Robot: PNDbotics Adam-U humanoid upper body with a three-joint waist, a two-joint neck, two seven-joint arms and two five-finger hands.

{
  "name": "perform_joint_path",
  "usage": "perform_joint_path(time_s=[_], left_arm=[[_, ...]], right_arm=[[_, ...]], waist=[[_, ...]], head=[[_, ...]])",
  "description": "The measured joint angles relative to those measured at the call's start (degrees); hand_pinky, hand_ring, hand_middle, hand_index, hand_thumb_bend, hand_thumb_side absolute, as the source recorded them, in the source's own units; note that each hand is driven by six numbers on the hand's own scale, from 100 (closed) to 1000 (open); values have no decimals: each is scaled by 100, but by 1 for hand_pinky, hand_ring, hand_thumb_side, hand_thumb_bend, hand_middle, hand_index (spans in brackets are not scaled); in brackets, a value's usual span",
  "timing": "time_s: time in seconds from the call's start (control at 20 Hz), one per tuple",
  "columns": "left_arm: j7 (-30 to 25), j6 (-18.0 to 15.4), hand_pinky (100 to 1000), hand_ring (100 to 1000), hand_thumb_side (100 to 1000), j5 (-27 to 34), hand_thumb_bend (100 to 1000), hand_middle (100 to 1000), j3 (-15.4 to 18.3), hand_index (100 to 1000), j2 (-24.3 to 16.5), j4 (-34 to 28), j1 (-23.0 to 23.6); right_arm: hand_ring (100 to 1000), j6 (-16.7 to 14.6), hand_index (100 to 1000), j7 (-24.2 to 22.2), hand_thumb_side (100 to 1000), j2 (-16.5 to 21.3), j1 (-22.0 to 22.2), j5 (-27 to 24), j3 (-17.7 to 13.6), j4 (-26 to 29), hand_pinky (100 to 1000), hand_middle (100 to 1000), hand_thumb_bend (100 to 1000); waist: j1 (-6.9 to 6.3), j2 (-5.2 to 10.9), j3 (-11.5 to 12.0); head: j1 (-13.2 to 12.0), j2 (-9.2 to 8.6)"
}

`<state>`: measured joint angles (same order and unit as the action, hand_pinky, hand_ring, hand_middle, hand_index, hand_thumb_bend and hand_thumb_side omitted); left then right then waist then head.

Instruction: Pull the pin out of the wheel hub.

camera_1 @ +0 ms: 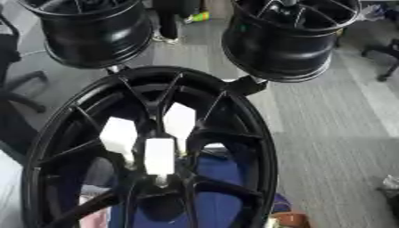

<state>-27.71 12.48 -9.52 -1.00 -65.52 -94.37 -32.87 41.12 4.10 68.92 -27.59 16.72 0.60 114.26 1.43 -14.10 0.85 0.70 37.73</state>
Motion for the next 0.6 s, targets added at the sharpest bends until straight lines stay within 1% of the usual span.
perform_joint_path(time_s=[0.1,0.3,0.35,0.5,0.6], left_arm=[[-18,-118,827,833,558,-112,512,794,65,873,0,31,-3],[115,-212,803,805,550,-173,439,768,178,839,8,89,-81],[188,-210,790,786,545,-173,404,750,200,824,12,90,-108],[539,-135,759,743,543,-116,329,700,255,786,61,87,-232],[921,-76,741,718,533,26,316,673,266,765,115,61,-342]], right_arm=[[791,-2,847,69,100,0,38,-38,-41,0,886,760,100],[790,-18,847,144,100,0,44,-111,-65,0,886,760,100],[789,-25,847,152,100,0,43,-123,-66,0,886,760,100],[789,-42,847,169,100,0,39,-128,-87,0,886,759,100],[787,-53,847,179,100,0,34,-130,-93,0,887,758,100]], waist=[[-4,6,7],[-8,33,25],[-7,33,25],[-7,35,25],[-5,38,25]], head=[[-1,0],[0,0],[1,0],[2,1],[1,1]])
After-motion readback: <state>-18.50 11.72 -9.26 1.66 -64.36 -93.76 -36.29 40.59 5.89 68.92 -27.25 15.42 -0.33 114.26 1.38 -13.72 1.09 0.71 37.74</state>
